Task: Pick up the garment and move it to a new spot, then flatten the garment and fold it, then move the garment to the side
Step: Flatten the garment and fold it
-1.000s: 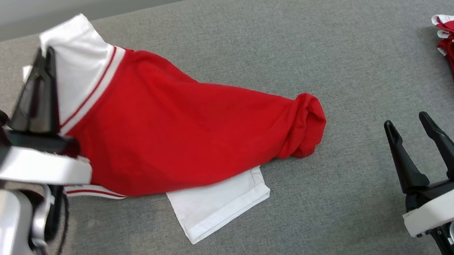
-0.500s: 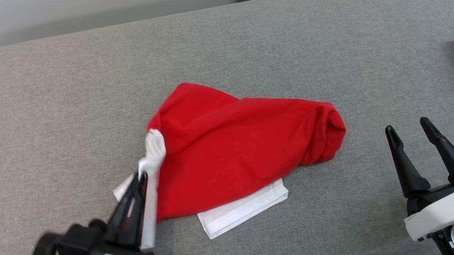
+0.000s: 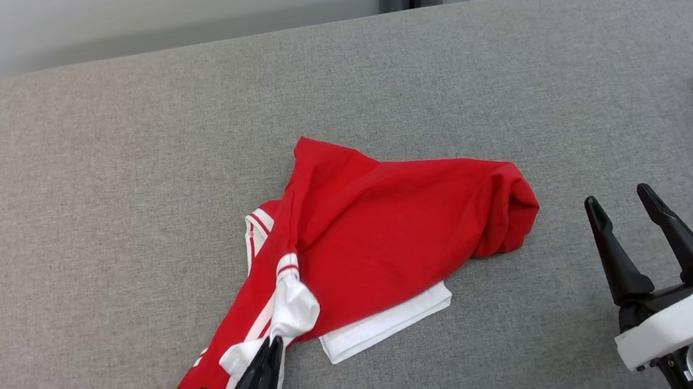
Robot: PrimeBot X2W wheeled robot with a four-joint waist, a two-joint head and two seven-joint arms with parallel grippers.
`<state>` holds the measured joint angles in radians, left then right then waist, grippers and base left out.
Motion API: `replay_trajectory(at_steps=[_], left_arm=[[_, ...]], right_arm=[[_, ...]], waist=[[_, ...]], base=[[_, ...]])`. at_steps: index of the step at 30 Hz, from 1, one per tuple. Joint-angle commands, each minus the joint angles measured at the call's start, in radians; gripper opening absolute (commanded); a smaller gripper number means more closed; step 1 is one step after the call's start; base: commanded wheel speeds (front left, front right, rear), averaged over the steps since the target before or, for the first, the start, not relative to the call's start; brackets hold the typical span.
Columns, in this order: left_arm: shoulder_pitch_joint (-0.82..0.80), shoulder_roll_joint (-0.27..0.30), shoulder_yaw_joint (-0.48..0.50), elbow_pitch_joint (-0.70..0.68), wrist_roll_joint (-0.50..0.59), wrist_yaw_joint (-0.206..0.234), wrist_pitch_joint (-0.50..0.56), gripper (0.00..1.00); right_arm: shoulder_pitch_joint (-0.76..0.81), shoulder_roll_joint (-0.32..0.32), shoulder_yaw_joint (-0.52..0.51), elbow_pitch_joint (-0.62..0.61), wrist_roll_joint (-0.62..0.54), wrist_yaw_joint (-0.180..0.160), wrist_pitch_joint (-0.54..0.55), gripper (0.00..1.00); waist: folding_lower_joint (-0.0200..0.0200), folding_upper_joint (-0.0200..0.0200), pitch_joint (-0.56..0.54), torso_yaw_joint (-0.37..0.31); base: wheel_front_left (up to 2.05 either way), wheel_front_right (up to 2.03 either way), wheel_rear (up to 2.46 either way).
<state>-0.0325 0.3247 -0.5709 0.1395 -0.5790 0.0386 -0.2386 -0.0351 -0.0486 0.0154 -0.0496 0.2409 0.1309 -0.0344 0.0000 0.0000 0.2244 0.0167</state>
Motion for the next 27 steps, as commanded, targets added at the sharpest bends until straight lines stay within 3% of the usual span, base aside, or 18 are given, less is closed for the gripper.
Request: replay_trajectory(at_steps=[1, 8, 20, 27], left_arm=[[-0.013, -0.001, 0.010, -0.008, -0.002, -0.004, -0.009, 1.00], [-0.036, -0.011, 0.072, -0.082, 0.010, -0.002, -0.024, 1.00], [-0.033, 0.044, 0.239, -0.150, 0.005, 0.105, -0.026, 1.00], [0.026, 0.083, 0.301, -0.175, -0.015, 0.131, -0.026, 1.00]], right_arm=[[0.005, -0.005, 0.001, 0.002, 0.007, 0.000, -0.005, 1.00], [0.010, -0.005, -0.002, 0.005, 0.009, 0.000, -0.011, 1.00], [0.031, -0.005, -0.018, 0.003, 0.000, 0.000, -0.007, 1.00], [0.048, -0.005, -0.026, -0.008, -0.008, 0.000, 0.001, 1.00]], waist=[[0.0000, 0.0000, -0.004, 0.000], [0.0000, 0.0000, -0.025, -0.013], [0.0000, 0.0000, -0.064, -0.028], [0.0000, 0.0000, -0.078, -0.027]], base=[[0.00, 0.00, 0.00], [0.00, 0.00, 0.00], [0.00, 0.00, 0.00], [0.00, 0.00, 0.00]])
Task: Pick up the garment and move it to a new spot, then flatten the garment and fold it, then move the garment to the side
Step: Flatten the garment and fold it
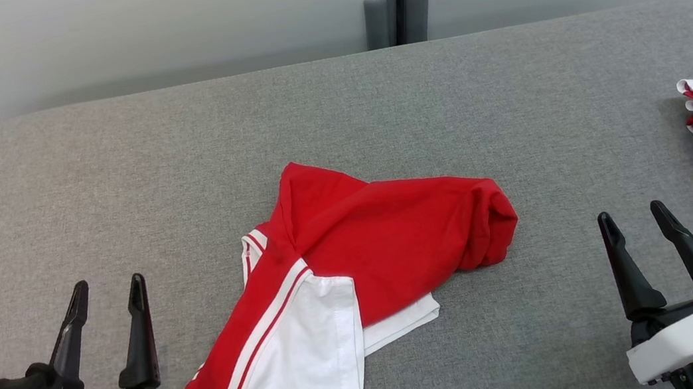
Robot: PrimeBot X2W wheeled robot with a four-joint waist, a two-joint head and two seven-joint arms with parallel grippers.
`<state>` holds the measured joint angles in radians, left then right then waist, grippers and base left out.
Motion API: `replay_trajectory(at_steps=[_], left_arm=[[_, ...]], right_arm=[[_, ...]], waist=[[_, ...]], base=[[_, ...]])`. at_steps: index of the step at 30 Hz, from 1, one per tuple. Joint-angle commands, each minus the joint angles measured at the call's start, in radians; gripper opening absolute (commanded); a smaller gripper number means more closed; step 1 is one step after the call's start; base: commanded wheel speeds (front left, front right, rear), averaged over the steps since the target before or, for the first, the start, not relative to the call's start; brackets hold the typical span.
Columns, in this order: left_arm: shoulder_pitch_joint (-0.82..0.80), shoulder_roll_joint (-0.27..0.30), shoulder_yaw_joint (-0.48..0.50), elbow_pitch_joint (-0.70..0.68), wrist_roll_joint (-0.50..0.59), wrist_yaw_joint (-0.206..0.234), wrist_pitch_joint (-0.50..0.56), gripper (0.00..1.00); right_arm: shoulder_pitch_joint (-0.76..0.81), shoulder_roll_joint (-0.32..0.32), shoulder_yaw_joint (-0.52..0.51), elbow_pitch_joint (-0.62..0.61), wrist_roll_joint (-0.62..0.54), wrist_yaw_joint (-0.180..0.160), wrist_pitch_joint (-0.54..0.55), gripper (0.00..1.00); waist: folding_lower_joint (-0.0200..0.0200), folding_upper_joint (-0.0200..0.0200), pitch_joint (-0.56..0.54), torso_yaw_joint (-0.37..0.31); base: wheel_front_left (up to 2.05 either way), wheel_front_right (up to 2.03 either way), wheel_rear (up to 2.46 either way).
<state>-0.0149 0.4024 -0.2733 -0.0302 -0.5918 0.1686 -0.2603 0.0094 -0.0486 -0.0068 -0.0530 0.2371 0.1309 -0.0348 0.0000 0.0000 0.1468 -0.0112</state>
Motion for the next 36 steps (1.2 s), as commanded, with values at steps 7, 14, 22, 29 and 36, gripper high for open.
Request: replay_trajectory(at_steps=[7, 14, 22, 29, 36], left_arm=[[0.028, 0.011, 0.009, -0.021, -0.016, 0.003, 0.000, 1.00], [0.030, 0.004, 0.001, -0.019, -0.024, 0.001, 0.000, 1.00], [0.004, -0.008, -0.007, -0.024, -0.024, 0.009, 0.002, 1.00], [-0.011, -0.015, -0.014, -0.033, -0.020, 0.009, 0.007, 1.00], [-0.051, -0.026, -0.016, -0.039, -0.014, 0.001, 0.003, 1.00]], right_arm=[[0.012, -0.005, -0.006, -0.017, -0.008, 0.000, 0.014, 1.00], [0.013, -0.005, -0.008, -0.020, -0.012, 0.000, 0.019, 1.00], [-0.012, -0.005, -0.017, -0.023, -0.018, 0.000, 0.027, 1.00], [-0.083, -0.054, -0.016, 0.006, -0.008, 0.000, 0.042, 1.00], [-0.211, -0.130, 0.022, 0.066, 0.023, 0.000, 0.065, 1.00]], waist=[[0.0000, 0.0000, 0.001, 0.010], [0.0000, 0.0000, 0.002, 0.017], [0.0000, 0.0000, 0.016, 0.048], [0.0000, 0.0000, 0.046, 0.091], [0.0000, 0.0000, 0.115, 0.143]], base=[[0.00, 0.00, 0.00], [0.00, 0.00, 0.00], [0.00, 0.00, 0.00], [0.00, 0.00, 0.00], [0.00, 0.00, 0.00]])
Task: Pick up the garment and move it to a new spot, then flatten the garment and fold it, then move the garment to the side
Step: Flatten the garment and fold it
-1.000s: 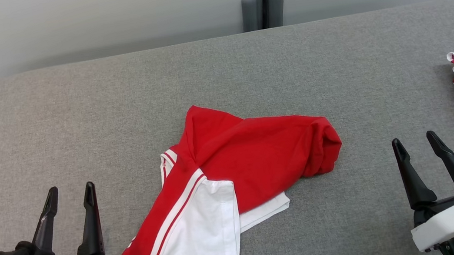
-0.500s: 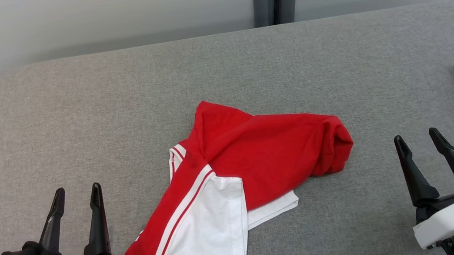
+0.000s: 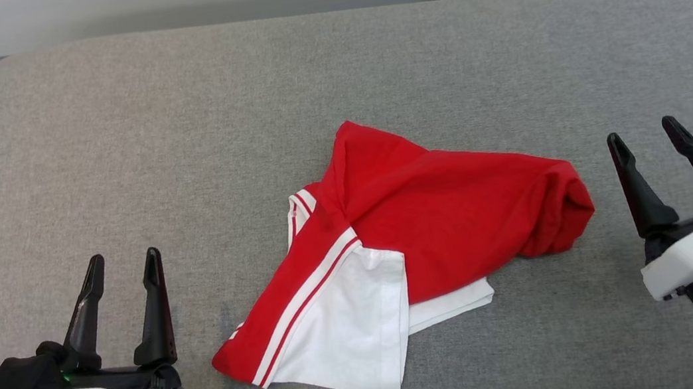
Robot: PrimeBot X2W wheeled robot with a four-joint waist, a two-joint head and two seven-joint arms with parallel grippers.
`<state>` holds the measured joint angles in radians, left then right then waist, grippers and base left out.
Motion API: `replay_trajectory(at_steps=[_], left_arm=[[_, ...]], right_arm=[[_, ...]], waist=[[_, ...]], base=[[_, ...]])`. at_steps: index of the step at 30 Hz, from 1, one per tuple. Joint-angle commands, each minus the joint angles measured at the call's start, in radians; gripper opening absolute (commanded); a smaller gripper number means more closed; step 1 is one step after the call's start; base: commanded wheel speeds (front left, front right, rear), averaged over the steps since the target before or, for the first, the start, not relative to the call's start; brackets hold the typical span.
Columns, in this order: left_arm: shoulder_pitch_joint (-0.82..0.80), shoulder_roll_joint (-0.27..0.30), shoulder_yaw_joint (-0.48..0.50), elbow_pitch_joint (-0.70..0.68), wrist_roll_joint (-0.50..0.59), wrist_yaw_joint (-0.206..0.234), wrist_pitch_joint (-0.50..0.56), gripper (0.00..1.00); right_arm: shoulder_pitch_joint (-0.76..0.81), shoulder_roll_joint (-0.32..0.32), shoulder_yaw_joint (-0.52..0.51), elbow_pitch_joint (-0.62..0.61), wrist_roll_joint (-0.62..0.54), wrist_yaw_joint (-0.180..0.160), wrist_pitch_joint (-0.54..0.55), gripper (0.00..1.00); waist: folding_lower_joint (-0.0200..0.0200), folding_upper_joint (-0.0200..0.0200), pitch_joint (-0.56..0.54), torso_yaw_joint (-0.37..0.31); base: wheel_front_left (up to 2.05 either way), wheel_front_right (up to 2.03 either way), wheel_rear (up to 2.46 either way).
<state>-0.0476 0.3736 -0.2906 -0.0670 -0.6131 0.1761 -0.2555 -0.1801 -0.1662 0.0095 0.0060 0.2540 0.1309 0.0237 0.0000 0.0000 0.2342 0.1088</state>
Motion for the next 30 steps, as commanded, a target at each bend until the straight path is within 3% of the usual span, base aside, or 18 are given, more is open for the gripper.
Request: replay_trajectory(at_steps=[1, 17, 18, 19, 20, 21, 22, 30], left_arm=[[-0.027, -0.001, 0.000, -0.002, 0.007, -0.008, -0.002, 1.00], [-0.102, -0.054, 0.013, 0.048, 0.034, -0.057, -0.009, 1.00], [-0.106, -0.056, 0.015, 0.050, 0.036, -0.060, -0.010, 1.00], [-0.110, -0.057, 0.017, 0.052, 0.038, -0.061, -0.010, 1.00], [-0.112, -0.059, 0.019, 0.054, 0.040, -0.064, -0.010, 1.00], [-0.112, -0.059, 0.019, 0.054, 0.040, -0.064, -0.010, 1.00], [-0.113, -0.061, 0.022, 0.055, 0.043, -0.067, -0.010, 1.00], [-0.118, -0.090, 0.053, 0.061, 0.069, -0.084, -0.010, 1.00]], right_arm=[[-0.043, -0.024, 0.017, 0.018, 0.016, 0.000, 0.012, 1.00], [-0.183, -0.199, 0.304, 0.177, 0.260, 0.000, 0.244, 1.00], [-0.185, -0.204, 0.310, 0.183, 0.278, 0.000, 0.258, 0.79], [-0.186, -0.210, 0.312, 0.185, 0.288, 0.000, 0.265, 0.42], [-0.190, -0.213, 0.312, 0.185, 0.297, 0.000, 0.263, 0.13], [-0.190, -0.213, 0.312, 0.185, 0.297, 0.000, 0.263, 0.13], [-0.194, -0.216, 0.312, 0.185, 0.307, 0.000, 0.259, 0.00], [-0.277, -0.238, 0.278, 0.186, 0.283, 0.000, 0.156, 0.00]], waist=[[0.0000, 0.0000, 0.040, 0.030], [0.0000, 0.0000, 0.132, 0.056], [0.0000, 0.0000, 0.133, 0.056], [0.0000, 0.0000, 0.135, 0.055], [0.0000, 0.0000, 0.136, 0.055], [0.0000, 0.0000, 0.136, 0.055], [0.0000, 0.0000, 0.137, 0.054], [0.0000, 0.0000, 0.133, 0.049]], base=[[0.00, 0.00, 0.00], [0.00, 0.00, 0.00], [0.00, 0.00, 0.00], [0.00, 0.00, 0.00], [0.00, 0.00, 0.00], [0.00, 0.00, 0.00], [0.00, 0.00, 0.00], [0.00, 0.00, 0.00]])
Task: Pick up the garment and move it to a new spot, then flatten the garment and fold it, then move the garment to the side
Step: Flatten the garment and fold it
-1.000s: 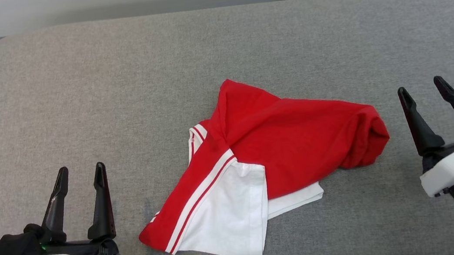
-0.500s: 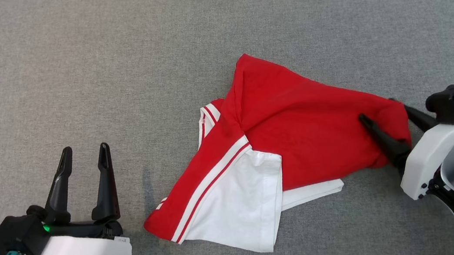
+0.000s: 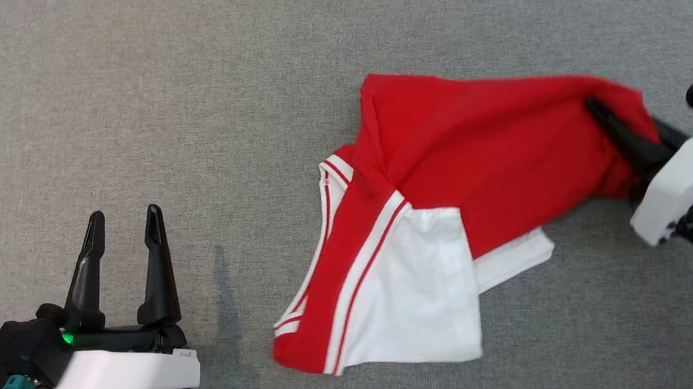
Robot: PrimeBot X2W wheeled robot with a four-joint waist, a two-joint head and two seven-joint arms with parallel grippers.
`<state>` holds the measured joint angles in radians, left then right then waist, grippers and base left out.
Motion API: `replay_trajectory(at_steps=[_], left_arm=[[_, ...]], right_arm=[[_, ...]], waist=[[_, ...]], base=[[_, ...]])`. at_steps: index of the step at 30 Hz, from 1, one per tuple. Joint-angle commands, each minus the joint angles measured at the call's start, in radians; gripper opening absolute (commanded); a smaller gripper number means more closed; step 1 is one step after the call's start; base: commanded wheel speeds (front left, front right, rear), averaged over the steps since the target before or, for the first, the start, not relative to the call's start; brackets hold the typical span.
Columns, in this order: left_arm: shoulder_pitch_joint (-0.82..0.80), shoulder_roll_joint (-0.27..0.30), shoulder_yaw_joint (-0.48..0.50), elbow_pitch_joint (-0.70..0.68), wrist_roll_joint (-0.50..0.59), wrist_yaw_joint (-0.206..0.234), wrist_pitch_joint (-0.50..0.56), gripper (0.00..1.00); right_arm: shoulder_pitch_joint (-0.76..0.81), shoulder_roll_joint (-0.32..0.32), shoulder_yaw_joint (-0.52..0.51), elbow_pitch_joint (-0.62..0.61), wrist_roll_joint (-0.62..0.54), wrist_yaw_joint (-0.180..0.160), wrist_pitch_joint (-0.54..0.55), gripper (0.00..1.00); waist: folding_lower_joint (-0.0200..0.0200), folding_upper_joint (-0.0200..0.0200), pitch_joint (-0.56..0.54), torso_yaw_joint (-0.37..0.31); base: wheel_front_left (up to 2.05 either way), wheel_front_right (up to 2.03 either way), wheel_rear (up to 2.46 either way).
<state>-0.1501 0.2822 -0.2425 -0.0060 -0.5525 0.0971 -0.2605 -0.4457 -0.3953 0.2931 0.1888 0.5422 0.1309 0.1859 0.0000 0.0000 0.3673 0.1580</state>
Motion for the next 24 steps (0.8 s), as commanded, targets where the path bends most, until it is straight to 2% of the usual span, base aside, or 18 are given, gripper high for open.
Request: replay_trajectory(at_steps=[1, 7, 11, 19, 24], left_arm=[[-0.017, 0.000, 0.008, 0.003, 0.012, -0.008, -0.005, 1.00], [-0.019, -0.018, 0.029, 0.011, 0.032, -0.026, -0.004, 1.00], [-0.005, -0.024, 0.041, 0.015, 0.047, -0.036, -0.005, 1.00], [0.021, -0.034, 0.050, 0.022, 0.054, -0.050, -0.005, 1.00], [0.040, -0.030, 0.049, 0.029, 0.055, -0.054, -0.004, 1.00]], right_arm=[[-0.030, -0.007, -0.010, 0.004, -0.015, 0.000, -0.022, 0.00], [-0.150, 0.009, -0.016, -0.011, -0.095, 0.000, -0.125, 0.00], [-0.156, 0.033, -0.004, -0.063, -0.171, 0.000, -0.189, 0.00], [0.111, 0.066, 0.033, -0.203, -0.265, 0.000, -0.182, 0.00], [0.348, 0.128, 0.003, -0.209, -0.281, 0.000, -0.157, 0.00]], waist=[[0.0000, 0.0000, -0.001, -0.001], [0.0000, 0.0000, -0.012, -0.014], [0.0000, 0.0000, -0.025, -0.027], [0.0000, 0.0000, -0.051, -0.066], [0.0000, 0.0000, -0.064, -0.100]], base=[[0.00, 0.00, 0.00], [0.00, 0.00, 0.00], [0.00, 0.00, 0.00], [0.00, 0.00, 0.00], [0.00, 0.00, 0.00]])
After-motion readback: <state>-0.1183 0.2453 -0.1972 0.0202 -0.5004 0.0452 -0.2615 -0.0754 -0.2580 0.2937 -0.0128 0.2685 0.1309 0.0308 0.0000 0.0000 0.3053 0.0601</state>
